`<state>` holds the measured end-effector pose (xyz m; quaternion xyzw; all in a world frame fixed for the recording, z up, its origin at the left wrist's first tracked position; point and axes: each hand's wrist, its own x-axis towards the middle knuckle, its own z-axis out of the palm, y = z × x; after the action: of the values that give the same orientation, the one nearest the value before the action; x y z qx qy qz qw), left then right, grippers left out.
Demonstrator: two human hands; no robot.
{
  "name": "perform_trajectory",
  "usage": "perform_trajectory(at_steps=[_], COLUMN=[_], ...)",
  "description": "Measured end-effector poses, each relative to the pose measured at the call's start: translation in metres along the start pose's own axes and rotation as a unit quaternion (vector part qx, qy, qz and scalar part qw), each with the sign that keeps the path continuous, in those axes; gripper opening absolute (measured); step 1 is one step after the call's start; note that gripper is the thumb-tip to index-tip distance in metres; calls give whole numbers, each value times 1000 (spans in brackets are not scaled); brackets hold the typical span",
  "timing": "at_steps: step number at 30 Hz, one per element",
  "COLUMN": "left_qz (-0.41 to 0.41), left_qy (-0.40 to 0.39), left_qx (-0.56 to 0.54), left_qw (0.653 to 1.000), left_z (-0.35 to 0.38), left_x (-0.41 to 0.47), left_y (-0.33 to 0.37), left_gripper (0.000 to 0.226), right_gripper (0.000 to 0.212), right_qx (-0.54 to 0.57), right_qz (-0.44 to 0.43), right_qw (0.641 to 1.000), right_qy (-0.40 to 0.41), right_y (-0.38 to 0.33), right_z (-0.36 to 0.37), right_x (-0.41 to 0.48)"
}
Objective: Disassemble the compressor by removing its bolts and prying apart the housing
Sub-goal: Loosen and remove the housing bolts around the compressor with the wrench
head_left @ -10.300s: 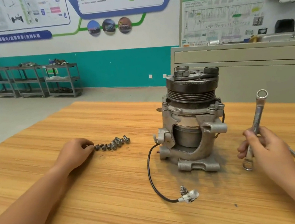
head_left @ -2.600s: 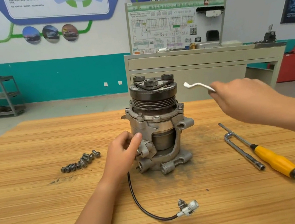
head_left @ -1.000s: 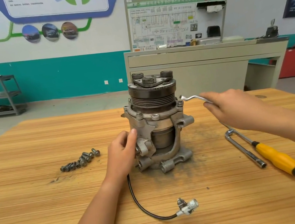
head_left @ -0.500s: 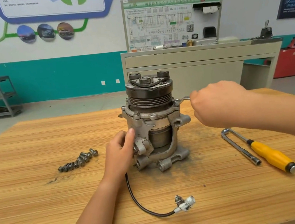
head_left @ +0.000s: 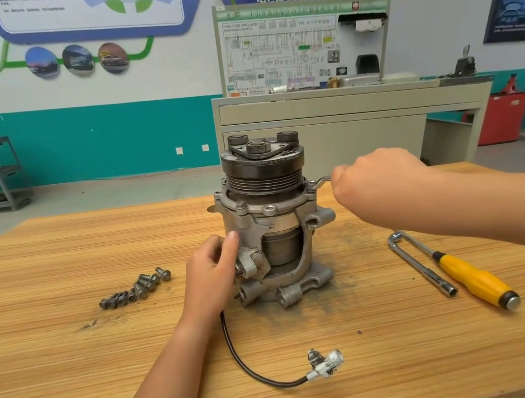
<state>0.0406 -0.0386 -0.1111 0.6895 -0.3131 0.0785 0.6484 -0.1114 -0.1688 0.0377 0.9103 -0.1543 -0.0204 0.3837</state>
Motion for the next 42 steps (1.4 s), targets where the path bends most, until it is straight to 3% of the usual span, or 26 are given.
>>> perform_trajectory(at_steps=[6,12,20,26,32,34,36,39,42], left_qz=[13,19,9,16,7,6,5,-2,-8], left_qy=[8,15,8,12,12,14,14,13,6], left_qx=[7,18,11,25,24,22,21,4,-12], left_qw=[1000,1000,1000,999,1000,1000,1000,1000,1000], left_z=[1,1,-1,0,0,1,1,0,0], left_x=[1,1,1,1,1,2,2,2,1], left_y=[-3,-5,-4,-2,-4,-5,-5,-4,-2], left_gripper=[39,40,37,38,38,38,39,39,39], right_gripper=[25,41,23,21,20,24,28,20,29], right_qx=[-17,17,-19,-24,-34,16,39,95,123], right_qz=[-8,-6,-19,-35,8,27,5,-30,-34], right_qw=[1000,1000,999,999,999,997,985,927,898], right_qy=[6,-2,32,-1,41,72,167,361,421], right_y=[12,-11,1,16,16,17,17,14,10], right_z=[6,4,8,13,25,35,46,57,63], right_x=[-2,1,0,11,38,52,66,80,84])
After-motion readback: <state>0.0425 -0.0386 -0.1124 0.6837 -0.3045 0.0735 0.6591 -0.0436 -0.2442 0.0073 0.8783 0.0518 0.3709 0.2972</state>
